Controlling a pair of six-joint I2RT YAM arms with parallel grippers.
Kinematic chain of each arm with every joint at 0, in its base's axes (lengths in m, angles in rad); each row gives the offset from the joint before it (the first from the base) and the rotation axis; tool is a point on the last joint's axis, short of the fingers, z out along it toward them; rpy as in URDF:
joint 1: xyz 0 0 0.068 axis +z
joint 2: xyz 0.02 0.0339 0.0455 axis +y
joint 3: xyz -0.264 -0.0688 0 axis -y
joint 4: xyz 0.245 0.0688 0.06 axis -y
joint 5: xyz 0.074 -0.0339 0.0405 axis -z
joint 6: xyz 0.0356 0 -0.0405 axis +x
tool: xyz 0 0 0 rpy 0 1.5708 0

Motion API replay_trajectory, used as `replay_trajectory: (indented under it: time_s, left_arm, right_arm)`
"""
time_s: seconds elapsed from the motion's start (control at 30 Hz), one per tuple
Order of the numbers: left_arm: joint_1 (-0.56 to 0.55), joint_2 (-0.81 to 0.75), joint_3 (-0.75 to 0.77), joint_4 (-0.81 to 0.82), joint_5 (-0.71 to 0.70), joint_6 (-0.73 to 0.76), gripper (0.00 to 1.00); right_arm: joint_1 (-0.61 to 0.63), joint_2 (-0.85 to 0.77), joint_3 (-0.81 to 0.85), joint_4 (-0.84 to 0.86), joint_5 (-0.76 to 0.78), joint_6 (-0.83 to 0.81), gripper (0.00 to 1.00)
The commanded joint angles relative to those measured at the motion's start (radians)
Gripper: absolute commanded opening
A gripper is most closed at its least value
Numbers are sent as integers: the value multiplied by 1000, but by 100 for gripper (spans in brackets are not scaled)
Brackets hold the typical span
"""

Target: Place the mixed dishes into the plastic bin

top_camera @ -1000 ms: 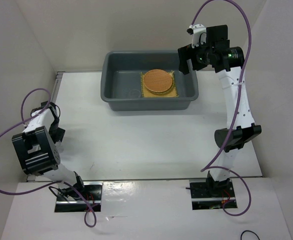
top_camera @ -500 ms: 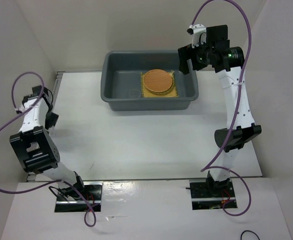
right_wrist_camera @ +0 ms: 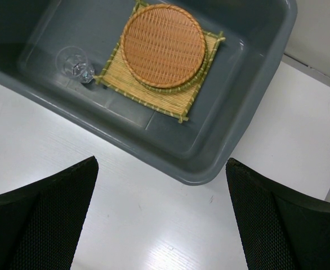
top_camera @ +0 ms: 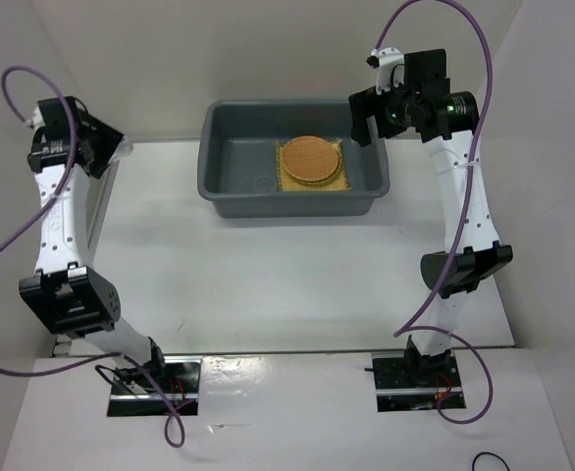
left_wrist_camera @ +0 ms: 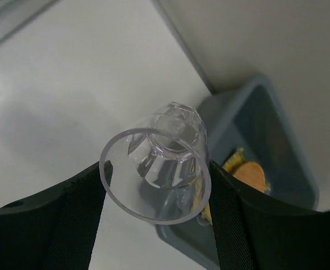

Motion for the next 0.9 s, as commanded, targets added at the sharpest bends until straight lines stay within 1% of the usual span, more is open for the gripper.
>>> replay_trajectory:
  time_s: [0.0, 0.03, 0.07, 0.1, 0.17, 0.2, 0.23, 0.27, 0.3, 0.33, 0.37, 0.4, 0.43, 0.53, 0.57, 0.63, 0.77, 0.87]
  left_arm:
    - [-90, 134, 98, 138, 206, 99, 0]
    - [-116, 168, 141, 138, 217, 126, 0]
    - [-143, 206, 260, 114, 217, 155, 0]
    - [-204, 293, 335, 83, 217, 217, 0]
    - [-263, 392, 504, -38, 173, 285, 0]
    - [-318, 506, 716, -90, 151, 316, 0]
    - [-344, 574, 850, -215, 112, 374, 0]
    - [-373, 645, 997, -271, 90, 399, 0]
    - [-398, 688, 1061, -284, 90, 399, 0]
    - [-413, 689, 1019, -235, 105, 396, 0]
    - [-433, 702, 1029, -235, 87, 408, 0]
    - [-476, 736, 1049, -235, 61, 419, 0]
    - [-489, 751, 1065, -249, 41, 419, 0]
    - [-539, 797, 1074, -249, -33, 429, 0]
    - [-553, 814, 1074, -249, -88, 442, 0]
    - [-585, 848, 1059, -249, -148, 442, 0]
    - [-611, 929, 1045, -259, -211, 453, 0]
    - [-611, 995, 1100, -270, -220, 443, 0]
  right_arm:
    - [10, 5, 39, -3, 6, -2, 98]
    - [10, 5, 39, -3, 6, -2, 98]
    - [10, 5, 39, -3, 6, -2, 98]
    - [10, 5, 39, -3, 6, -2, 98]
    - [10, 14, 48, -3, 6, -2, 98]
    - [10, 14, 48, -3, 6, -2, 98]
    - [10, 14, 48, -3, 6, -2, 98]
    - [10, 14, 57, -3, 6, -2, 98]
    - [10, 14, 57, -3, 6, -2, 98]
    - [10, 14, 57, -3, 6, -2, 98]
    - [10, 14, 57, -3, 6, -2, 98]
    - [10, 14, 57, -3, 6, -2, 98]
    - [10, 14, 47, -3, 6, -2, 98]
    - [10, 14, 37, -3, 6, -2, 98]
    - [10, 14, 37, -3, 6, -2, 98]
    - [10, 14, 37, -3, 6, -2, 98]
    - [10, 14, 19, -3, -3, -2, 98]
    - [10, 5, -3, -3, -3, -11, 98]
